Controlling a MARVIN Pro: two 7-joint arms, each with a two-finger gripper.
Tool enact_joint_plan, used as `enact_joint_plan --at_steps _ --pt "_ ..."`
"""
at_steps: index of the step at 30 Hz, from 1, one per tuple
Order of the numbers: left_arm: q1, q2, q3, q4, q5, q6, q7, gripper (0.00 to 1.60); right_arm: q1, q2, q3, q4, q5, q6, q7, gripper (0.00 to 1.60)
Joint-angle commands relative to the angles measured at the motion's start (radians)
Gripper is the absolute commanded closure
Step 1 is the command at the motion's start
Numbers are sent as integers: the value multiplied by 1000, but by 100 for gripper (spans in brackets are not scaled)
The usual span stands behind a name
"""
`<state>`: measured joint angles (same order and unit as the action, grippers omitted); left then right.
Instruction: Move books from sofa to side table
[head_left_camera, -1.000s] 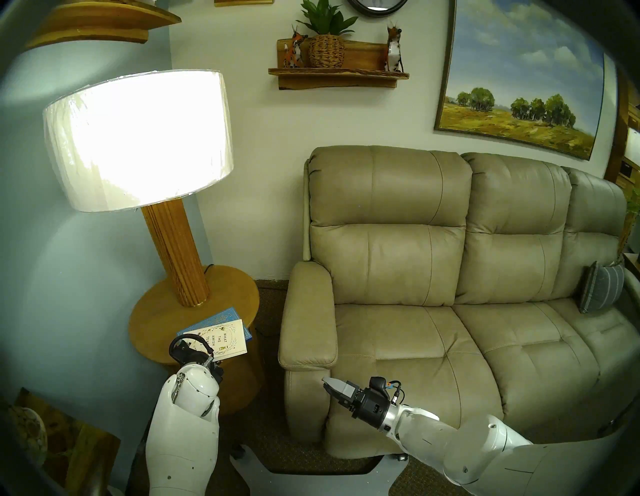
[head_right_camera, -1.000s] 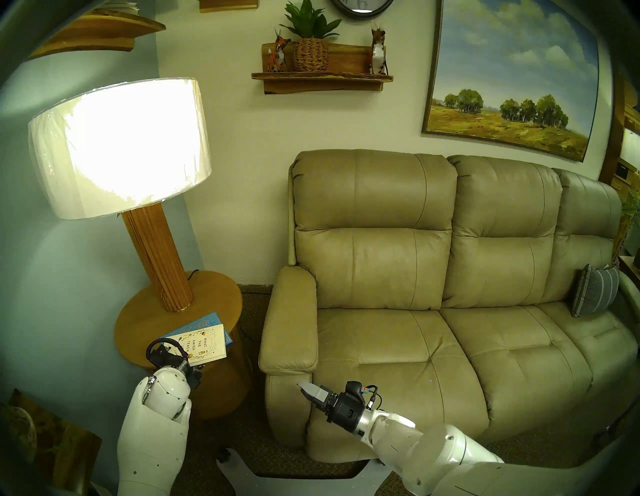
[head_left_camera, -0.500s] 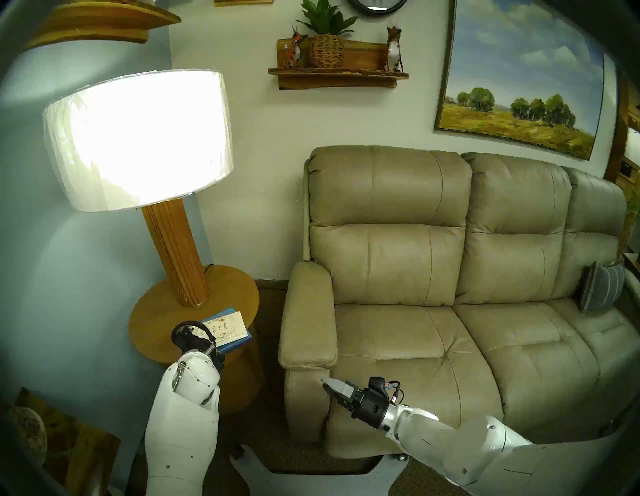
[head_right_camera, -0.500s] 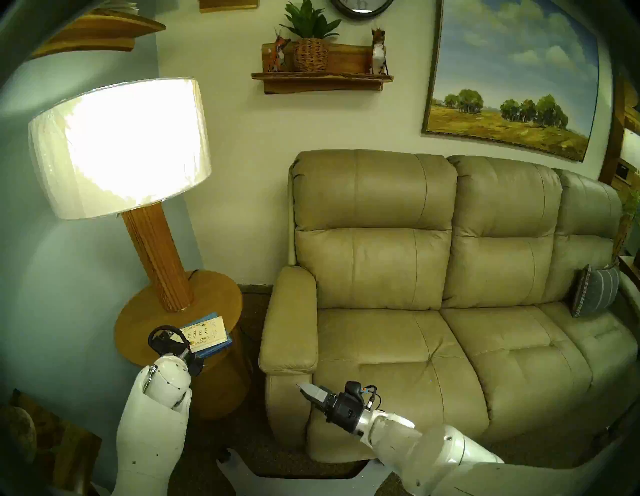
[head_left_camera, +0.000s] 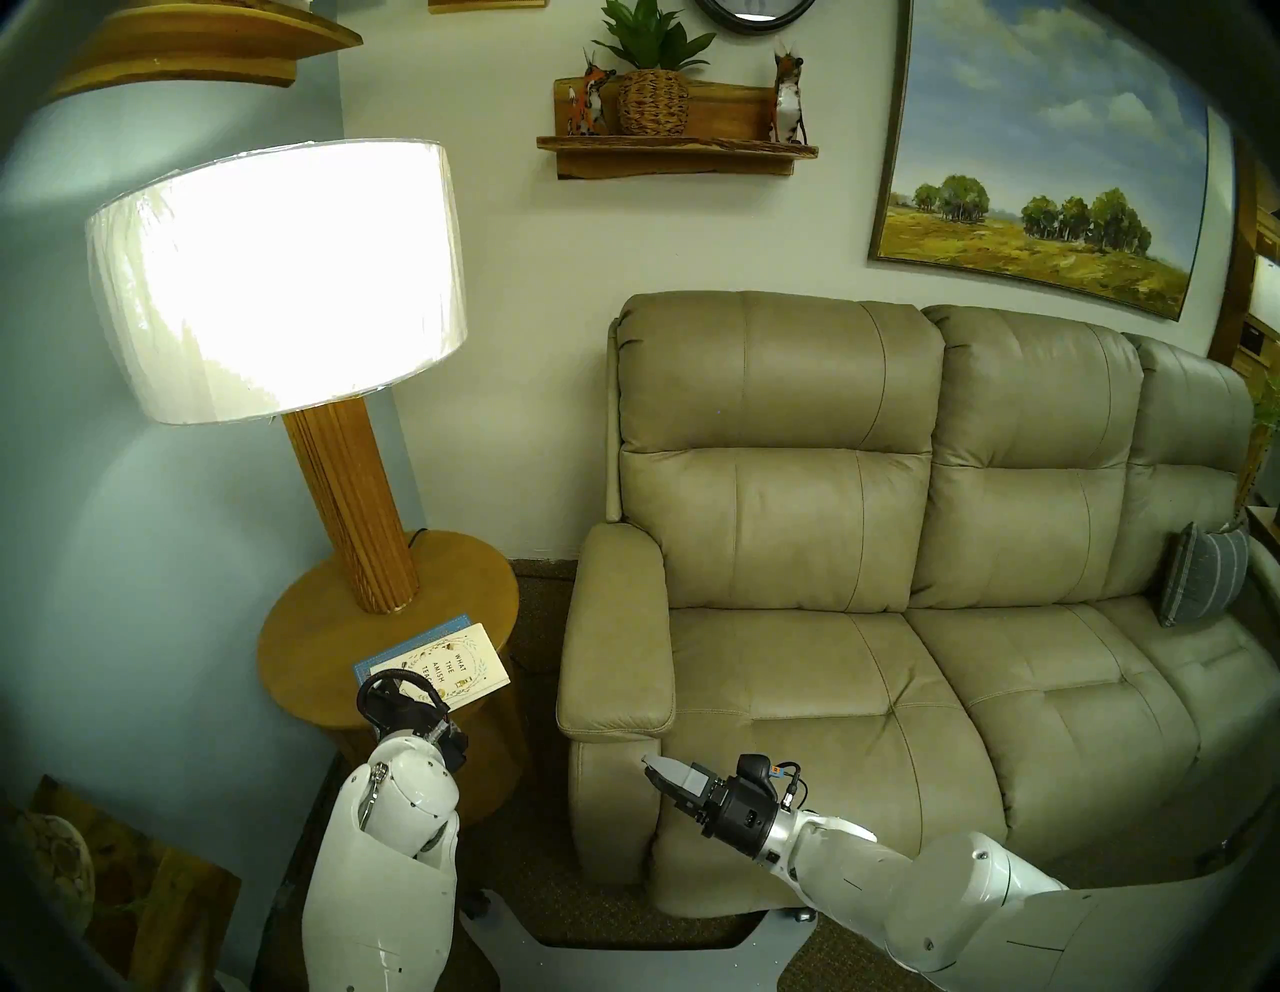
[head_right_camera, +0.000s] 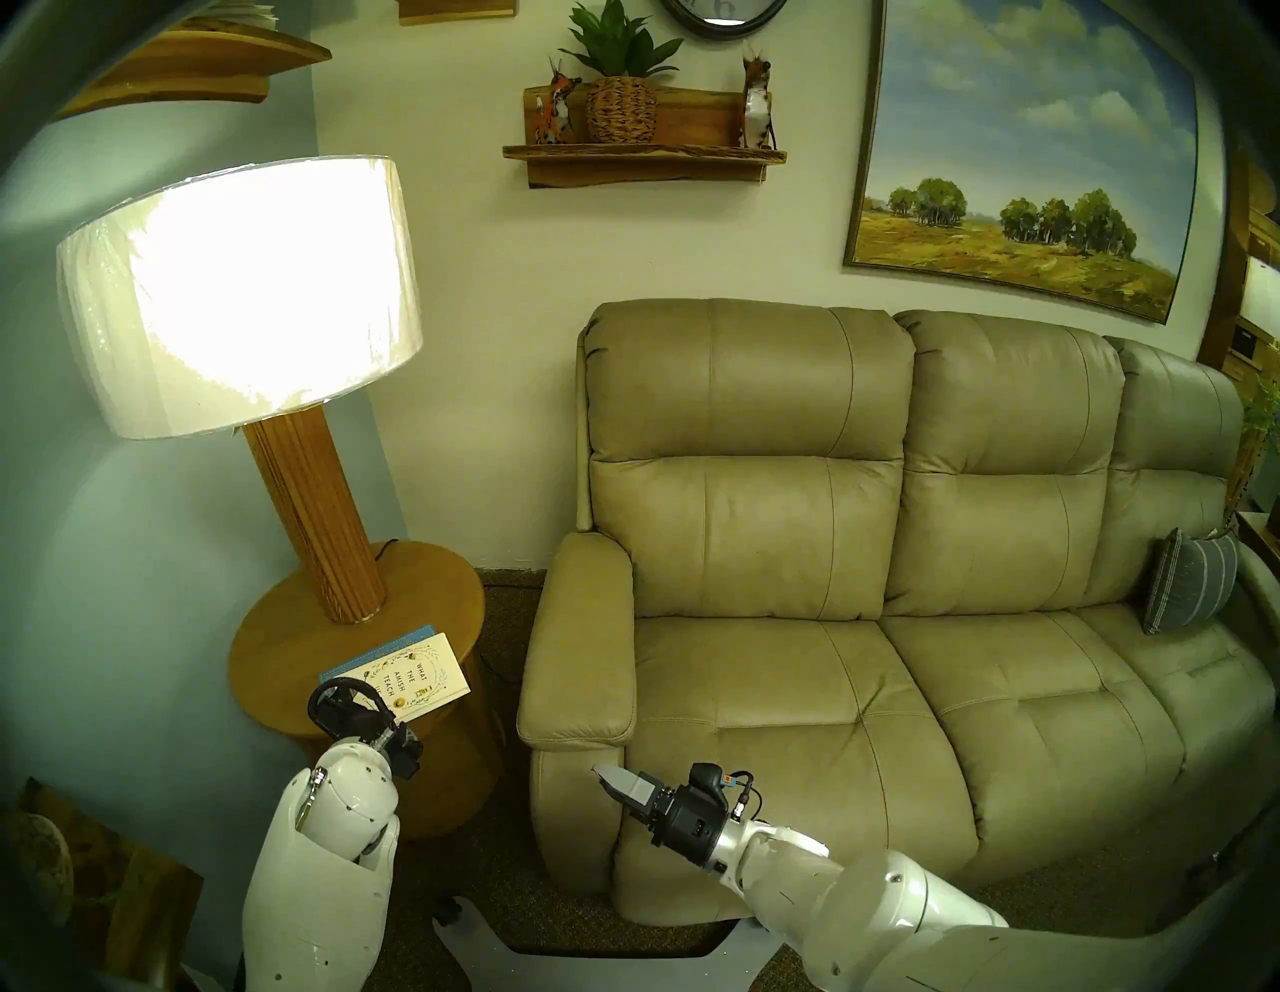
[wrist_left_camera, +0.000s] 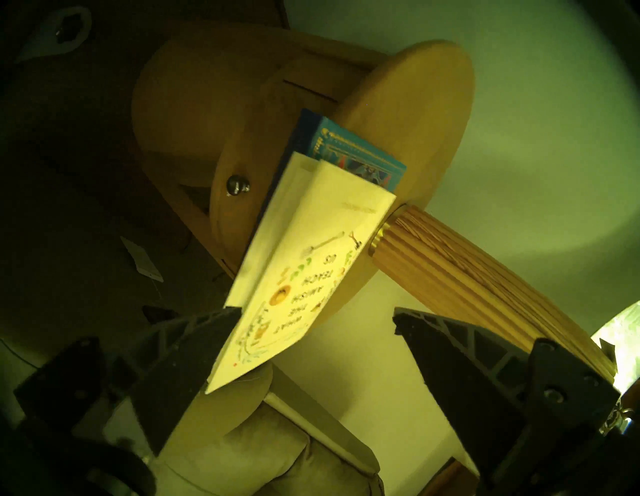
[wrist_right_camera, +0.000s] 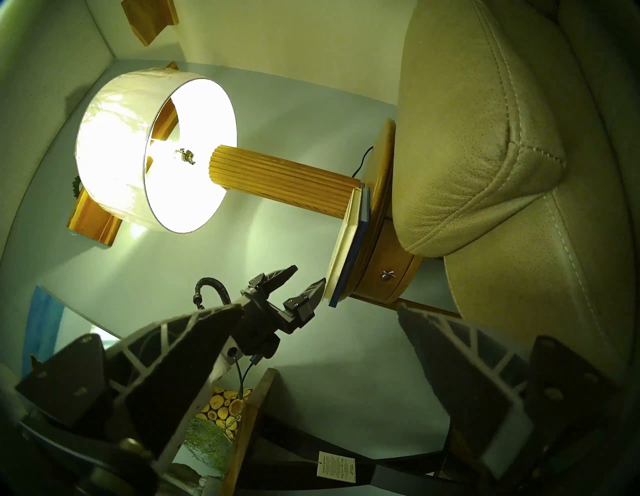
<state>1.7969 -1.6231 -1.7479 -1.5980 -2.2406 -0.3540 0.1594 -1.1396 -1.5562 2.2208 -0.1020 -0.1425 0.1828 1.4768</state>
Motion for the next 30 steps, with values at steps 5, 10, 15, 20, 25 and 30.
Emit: enact_joint_plan --at_steps 5,10,15,20,25,30 --pt "153 -14 105 -139 77 129 -88 0 -9 0 2 1 17 -5 7 0" --pt "220 15 129 -123 153 154 -145 0 -17 7 10 1 24 3 7 0" --pt "278 33 143 -88 219 171 -218 0 -14 11 18 1 28 3 7 0" --pt "332 38 176 -55 286 189 -294 0 -14 19 23 0 23 5 7 0" --pt "396 40 209 -28 353 191 -376 0 -13 28 26 -1 20 9 7 0" --pt "459 52 223 -24 402 189 -466 0 -6 31 29 1 19 26 7 0"
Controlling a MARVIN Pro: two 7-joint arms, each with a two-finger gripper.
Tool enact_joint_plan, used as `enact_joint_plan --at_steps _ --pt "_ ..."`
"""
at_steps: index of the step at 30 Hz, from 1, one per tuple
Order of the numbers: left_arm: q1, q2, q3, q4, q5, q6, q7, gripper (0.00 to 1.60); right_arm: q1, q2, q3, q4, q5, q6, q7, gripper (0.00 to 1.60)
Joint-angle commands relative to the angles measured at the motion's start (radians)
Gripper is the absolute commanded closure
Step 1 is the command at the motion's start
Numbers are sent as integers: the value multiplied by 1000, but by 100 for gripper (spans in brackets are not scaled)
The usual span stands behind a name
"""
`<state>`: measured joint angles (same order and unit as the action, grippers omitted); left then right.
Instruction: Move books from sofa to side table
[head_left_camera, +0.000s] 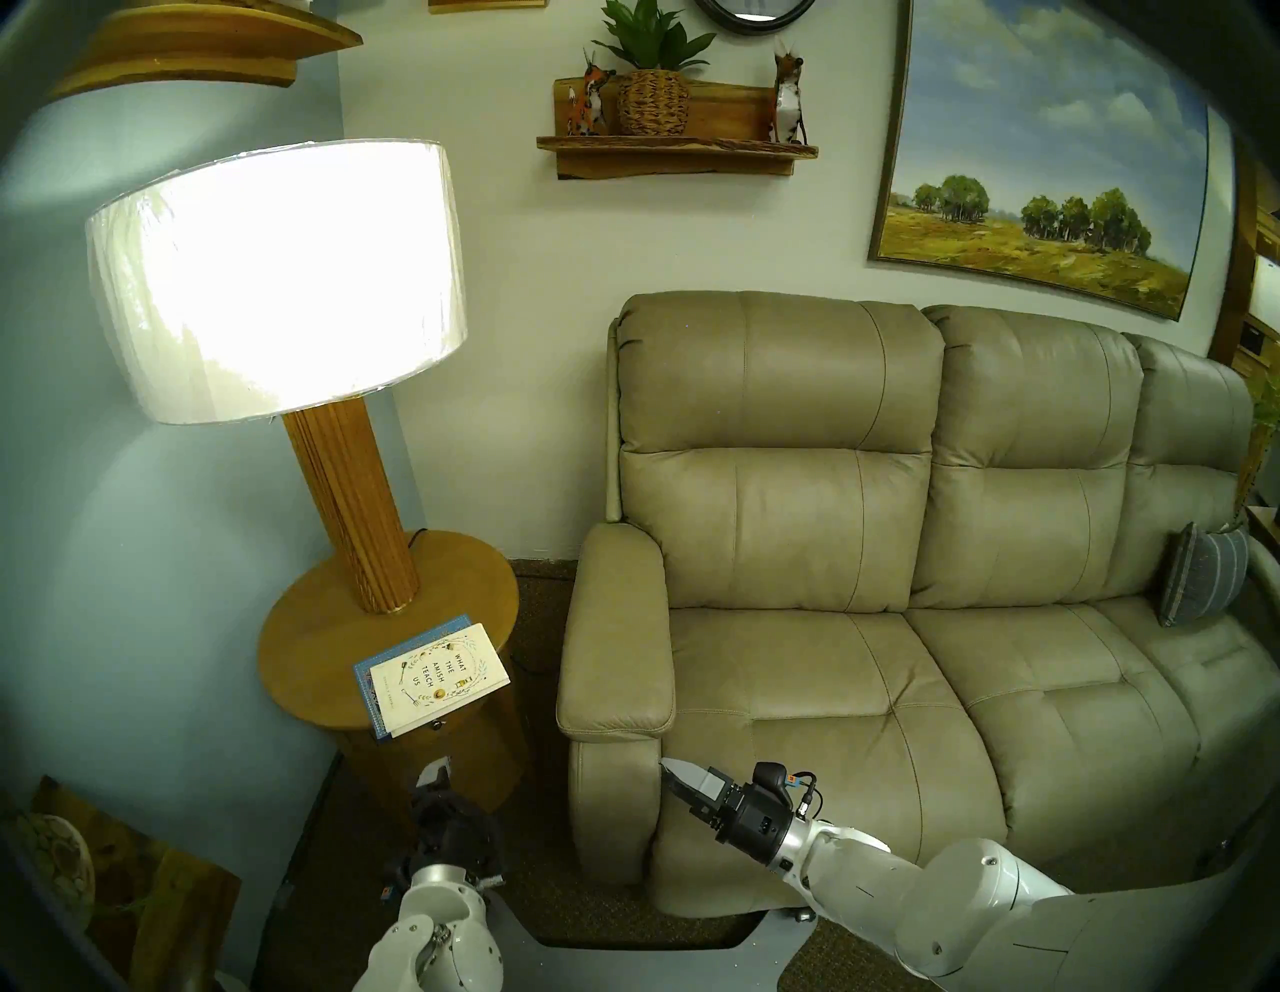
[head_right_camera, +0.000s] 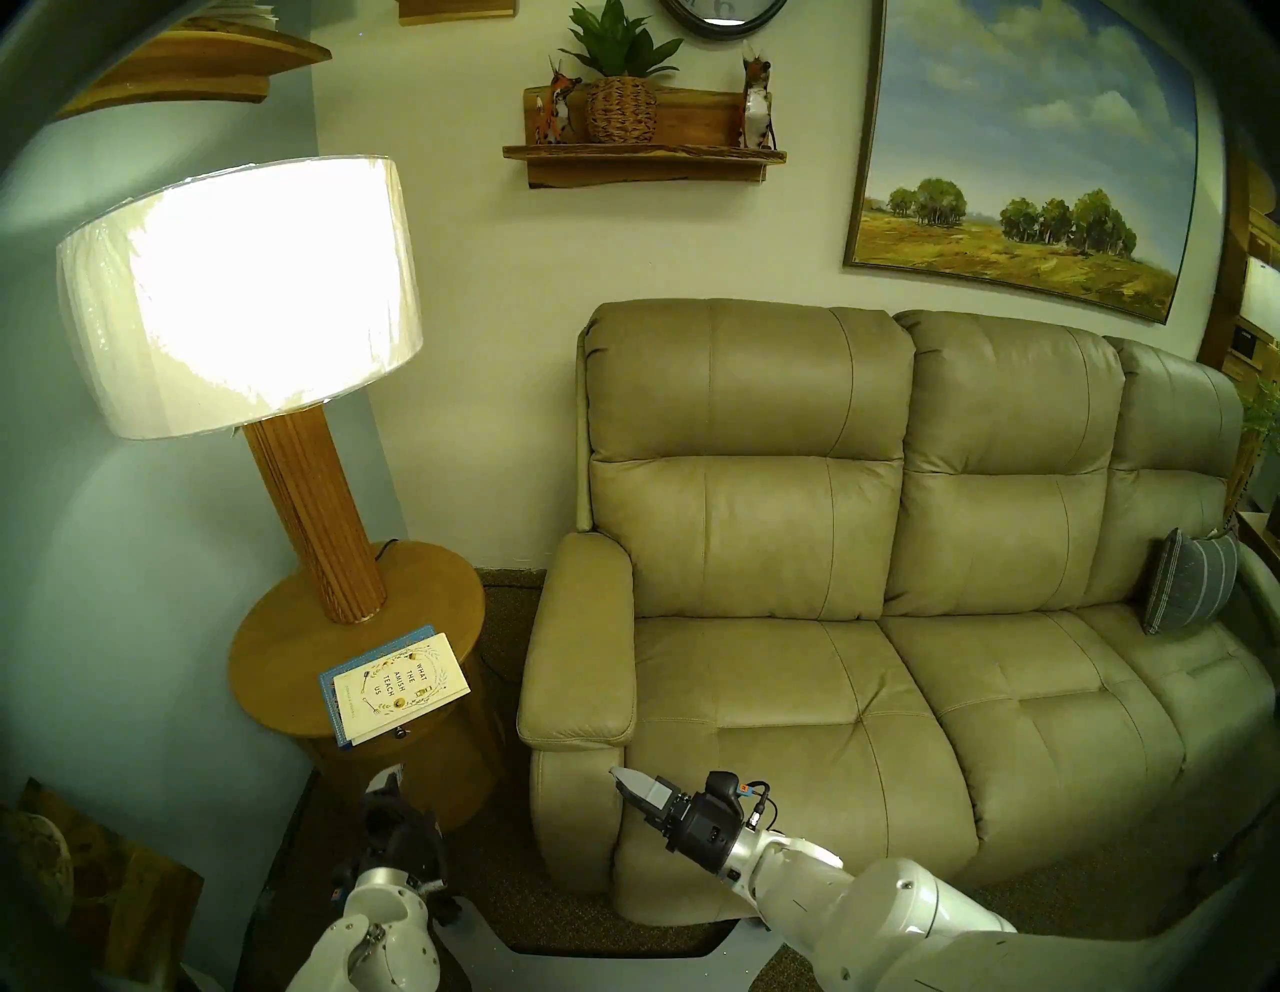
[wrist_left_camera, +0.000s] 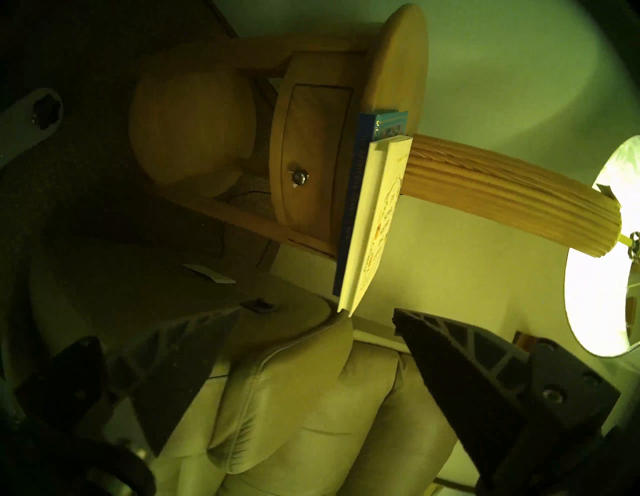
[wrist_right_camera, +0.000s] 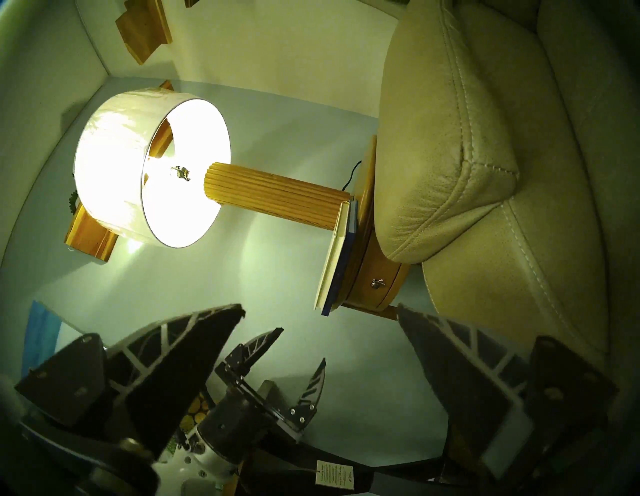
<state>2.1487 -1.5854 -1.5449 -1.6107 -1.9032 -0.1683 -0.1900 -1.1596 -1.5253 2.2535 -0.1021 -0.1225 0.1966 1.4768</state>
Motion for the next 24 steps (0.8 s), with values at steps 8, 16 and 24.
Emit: enact_joint_plan --at_steps 8,16,24 --pt "134 21 22 25 144 -36 -231 0 12 2 -8 1 -6 59 7 0" --pt "132 23 23 73 186 -92 -339 0 19 6 -23 1 -13 88 7 0" --pt "101 20 21 142 208 -139 -473 0 25 4 -44 1 -32 123 7 0"
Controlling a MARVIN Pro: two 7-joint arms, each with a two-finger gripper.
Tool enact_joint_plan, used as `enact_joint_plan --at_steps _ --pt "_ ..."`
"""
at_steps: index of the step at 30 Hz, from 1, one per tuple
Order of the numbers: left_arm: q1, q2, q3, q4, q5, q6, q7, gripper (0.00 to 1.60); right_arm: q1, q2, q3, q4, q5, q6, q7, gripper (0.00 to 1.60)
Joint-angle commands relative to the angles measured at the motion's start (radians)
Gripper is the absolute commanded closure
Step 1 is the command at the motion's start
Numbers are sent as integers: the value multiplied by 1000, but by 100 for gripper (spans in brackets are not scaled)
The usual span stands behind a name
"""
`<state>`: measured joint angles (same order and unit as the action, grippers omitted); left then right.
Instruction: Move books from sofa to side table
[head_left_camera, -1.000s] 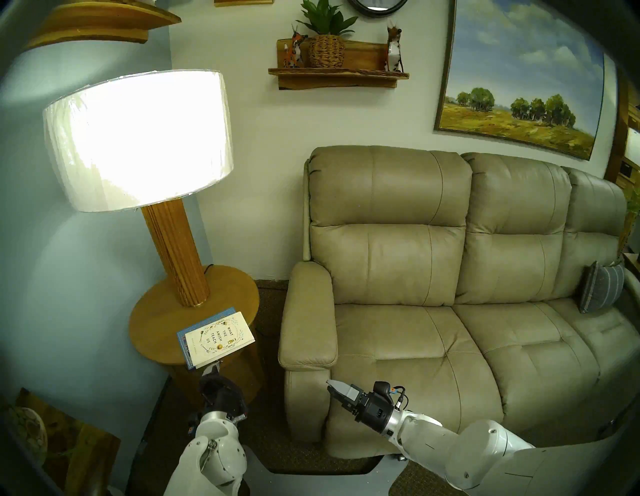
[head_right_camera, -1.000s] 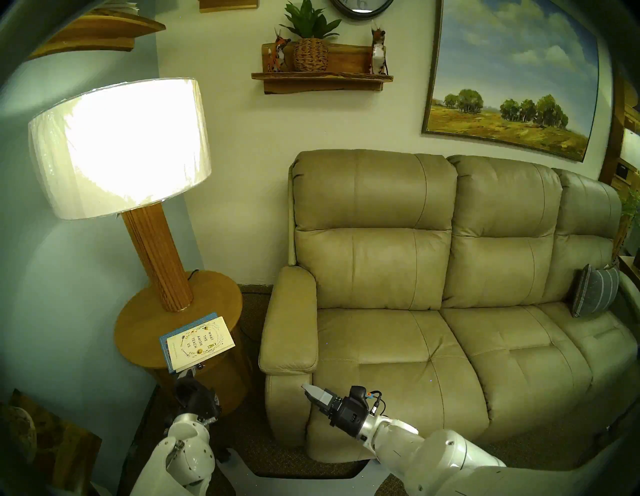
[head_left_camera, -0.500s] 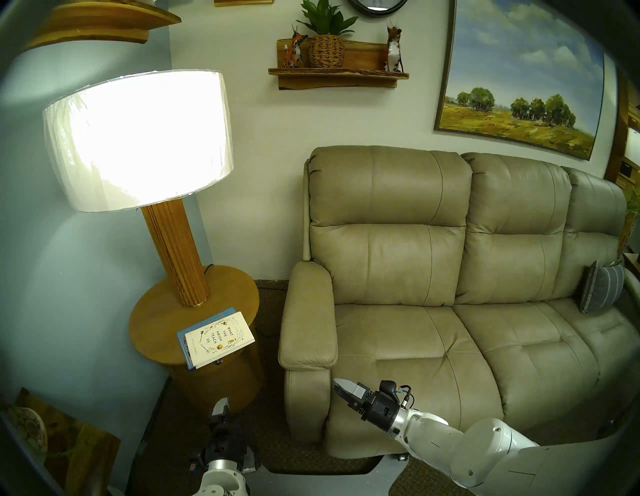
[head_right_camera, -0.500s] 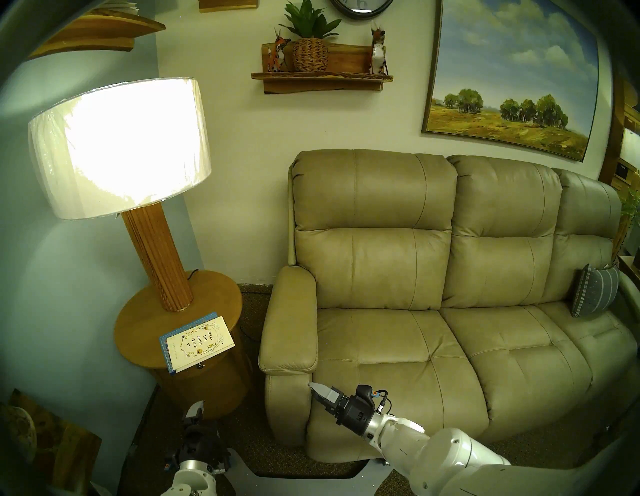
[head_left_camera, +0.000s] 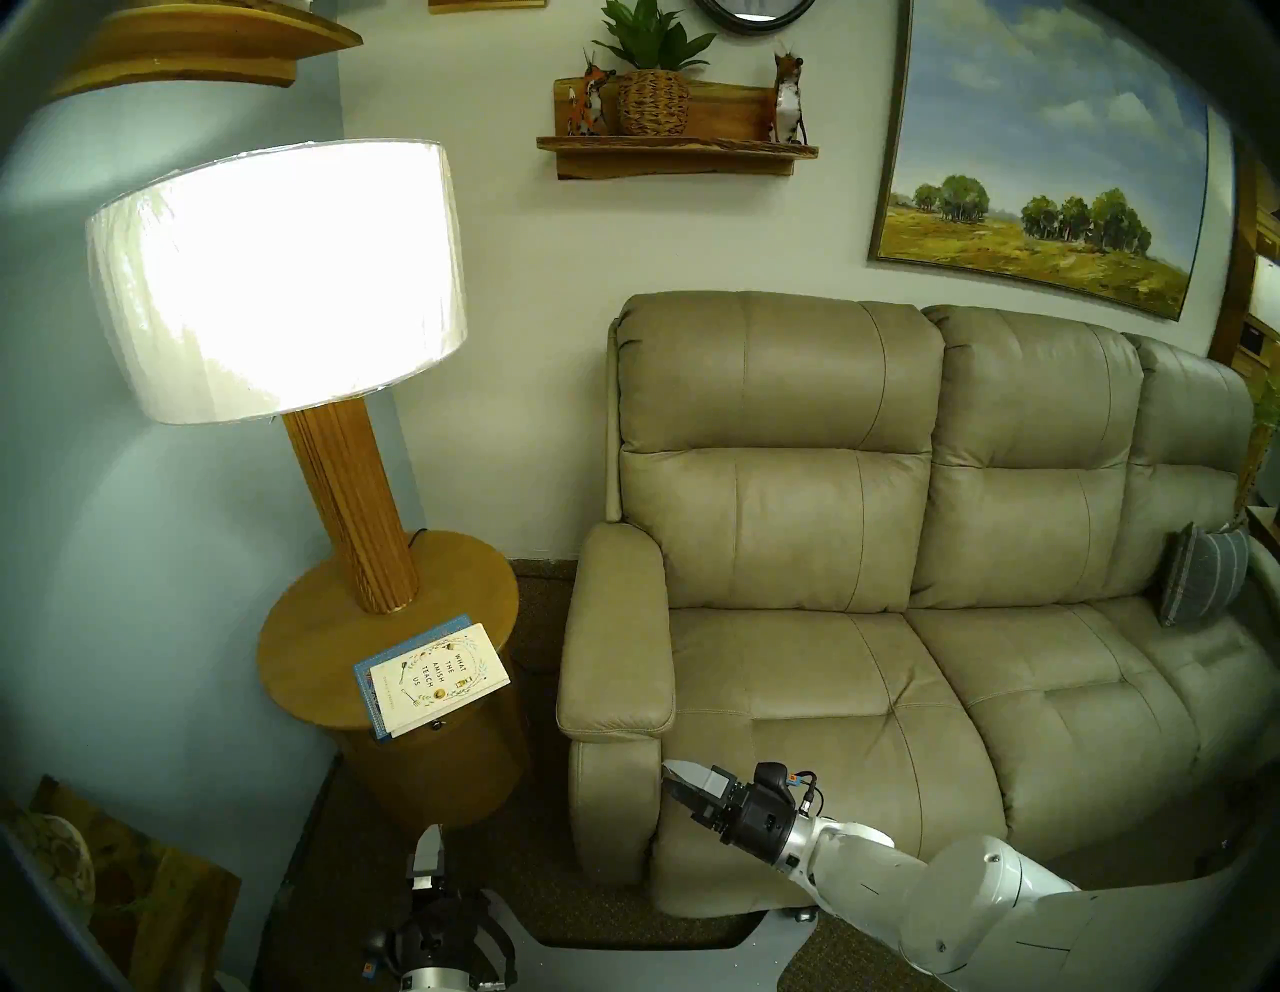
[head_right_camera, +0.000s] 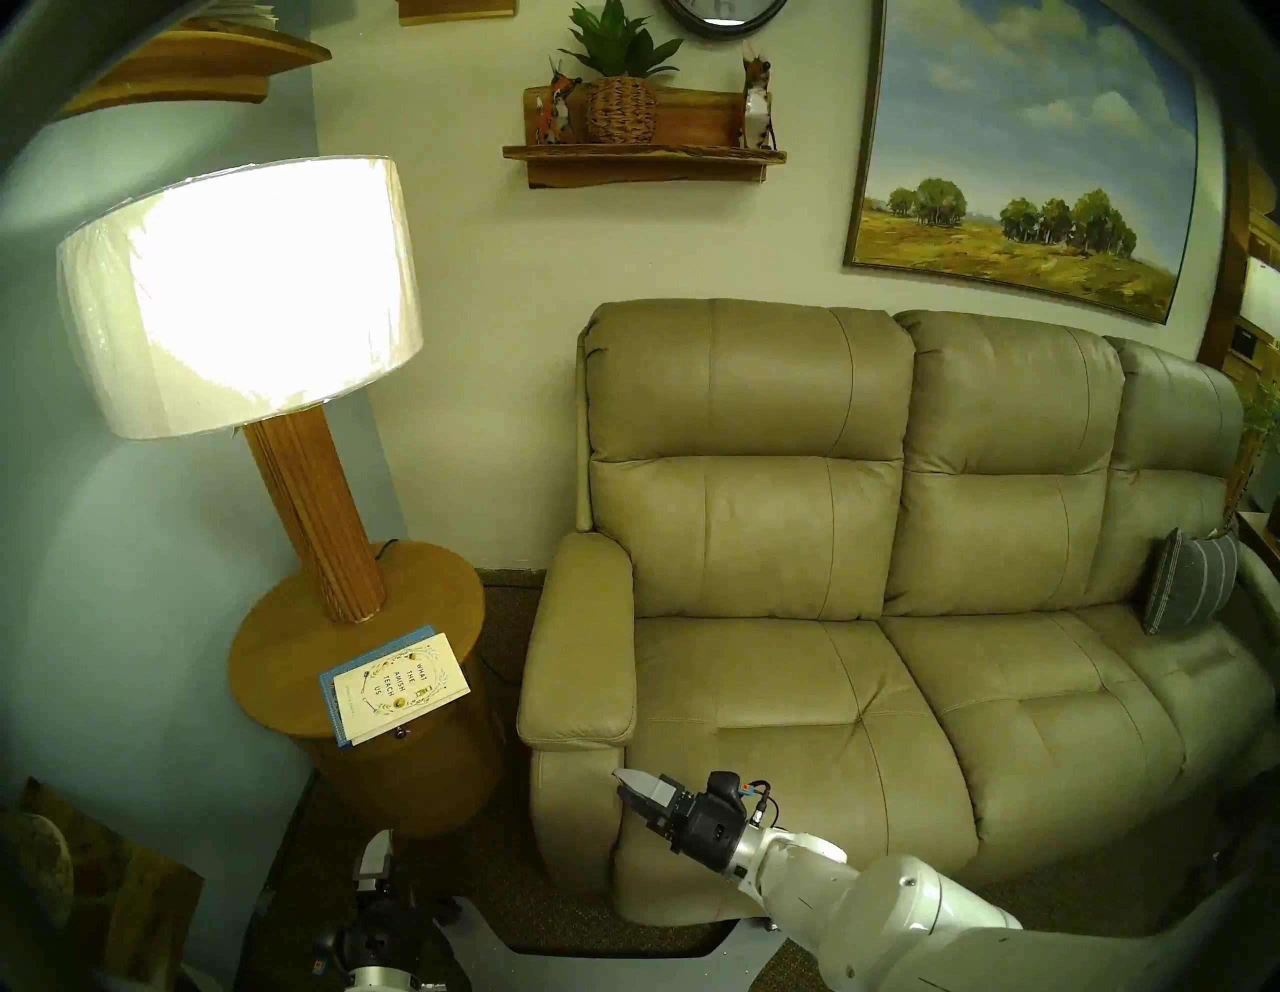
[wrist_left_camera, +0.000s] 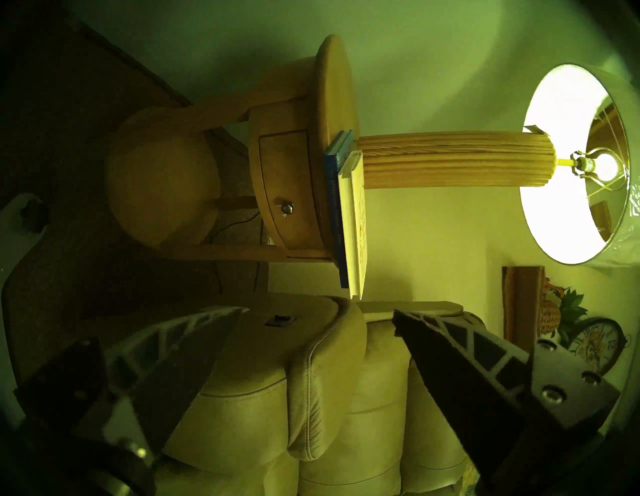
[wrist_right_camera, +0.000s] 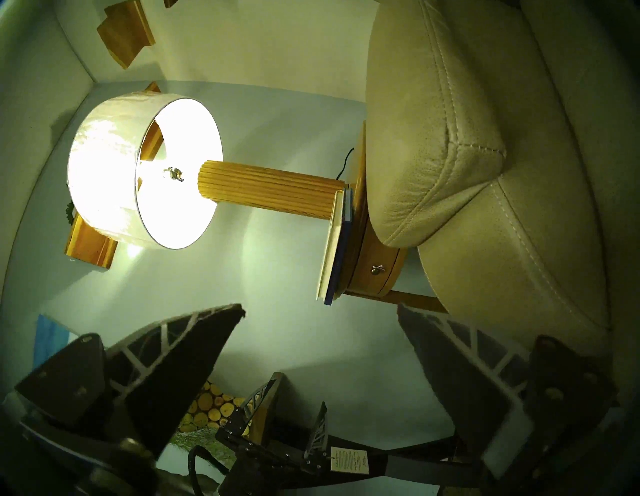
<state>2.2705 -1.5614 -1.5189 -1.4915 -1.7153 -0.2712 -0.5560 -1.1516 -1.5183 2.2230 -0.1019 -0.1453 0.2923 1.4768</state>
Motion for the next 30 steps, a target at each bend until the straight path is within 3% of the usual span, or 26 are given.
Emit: enact_joint_plan --at_steps 1,9,16,30 --pt "-25 -5 -7 29 18 -40 -115 0 17 -3 -17 1 -13 33 7 0" --pt "-71 -23 -30 105 -9 -83 -255 0 21 -6 -34 1 -43 57 7 0" --pt "-107 -24 -33 163 -62 -81 -353 0 25 -7 -39 1 -60 70 7 0" --pt "-175 -10 -4 279 -141 -73 -468 0 31 -8 -38 1 -81 87 7 0"
